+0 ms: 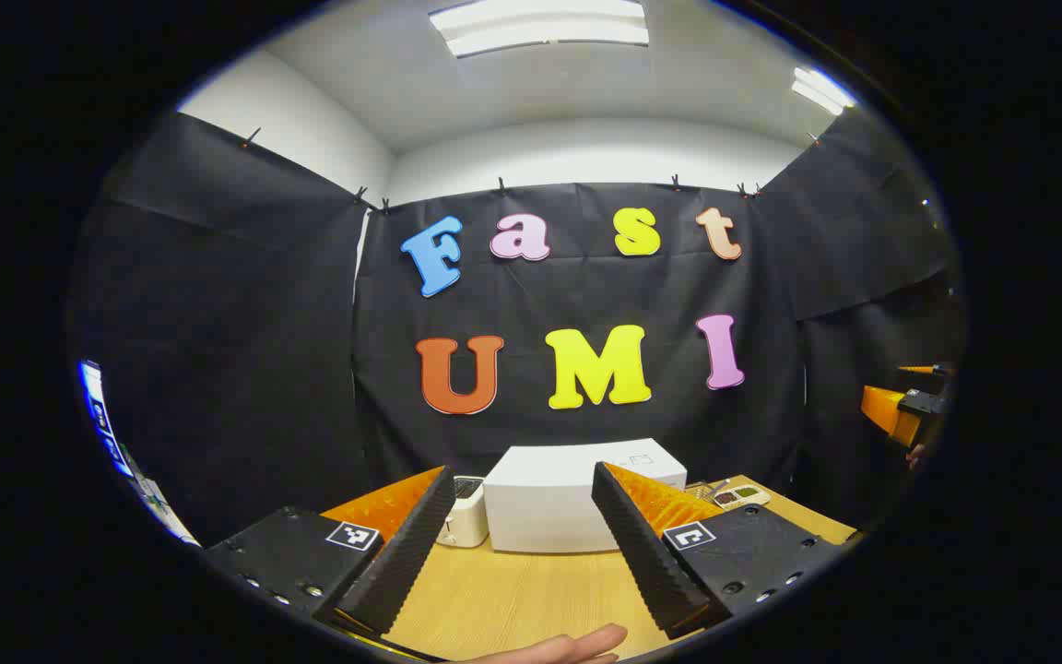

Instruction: Open the microwave oven with the left hand, put the food in, and close the microwave oven.

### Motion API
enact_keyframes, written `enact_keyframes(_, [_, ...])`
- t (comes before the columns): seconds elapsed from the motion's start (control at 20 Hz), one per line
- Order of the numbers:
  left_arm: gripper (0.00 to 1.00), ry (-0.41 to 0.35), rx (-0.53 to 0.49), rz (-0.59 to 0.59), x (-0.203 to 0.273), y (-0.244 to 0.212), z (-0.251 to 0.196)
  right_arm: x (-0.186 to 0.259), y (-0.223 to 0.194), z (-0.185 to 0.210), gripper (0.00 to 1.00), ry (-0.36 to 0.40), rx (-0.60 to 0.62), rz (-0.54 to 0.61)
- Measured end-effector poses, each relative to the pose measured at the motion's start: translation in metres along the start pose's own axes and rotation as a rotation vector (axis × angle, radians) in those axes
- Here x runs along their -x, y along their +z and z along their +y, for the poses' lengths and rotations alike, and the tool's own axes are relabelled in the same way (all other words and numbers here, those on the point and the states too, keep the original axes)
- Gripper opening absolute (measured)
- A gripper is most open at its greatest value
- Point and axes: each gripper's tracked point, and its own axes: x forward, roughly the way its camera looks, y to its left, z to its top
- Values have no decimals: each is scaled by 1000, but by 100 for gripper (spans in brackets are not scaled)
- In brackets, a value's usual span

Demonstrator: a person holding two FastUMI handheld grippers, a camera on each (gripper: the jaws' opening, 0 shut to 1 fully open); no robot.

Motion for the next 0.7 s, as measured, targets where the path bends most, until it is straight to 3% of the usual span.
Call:
enact_keyframes(0.05, [96, -12, 2, 6, 1, -2, -3, 0, 3, -4, 100, -2, -10, -4])
enact_keyframes(0.25, [96, -26, -21, -4, 2, 0, -9, 0, 4, -19, 100, 4, -52, 5])
enact_keyframes(0.3, [96, -22, -31, -10, 1, 1, -10, 0, 3, -23, 95, 2, -52, 7])
enact_keyframes(0.35, [96, -22, -35, -10, 0, -1, -11, 0, 3, -25, 100, 3, -44, 8])
enact_keyframes(0.5, [96, -19, -35, 2, -2, -6, -14, -1, 0, -29, 100, 4, -31, 11])
enact_keyframes(0.55, [87, -21, -38, 4, -3, -7, -16, -2, -1, -30, 100, 7, -34, 10])
enact_keyframes(0.6, [96, -25, -41, 5, -7, -9, -18, -2, -2, -29, 100, 12, -35, 11])
enact_keyframes(0.7, [96, -28, -29, 14, -14, -13, -20, -2, -4, -28, 100, 20, -40, 11])
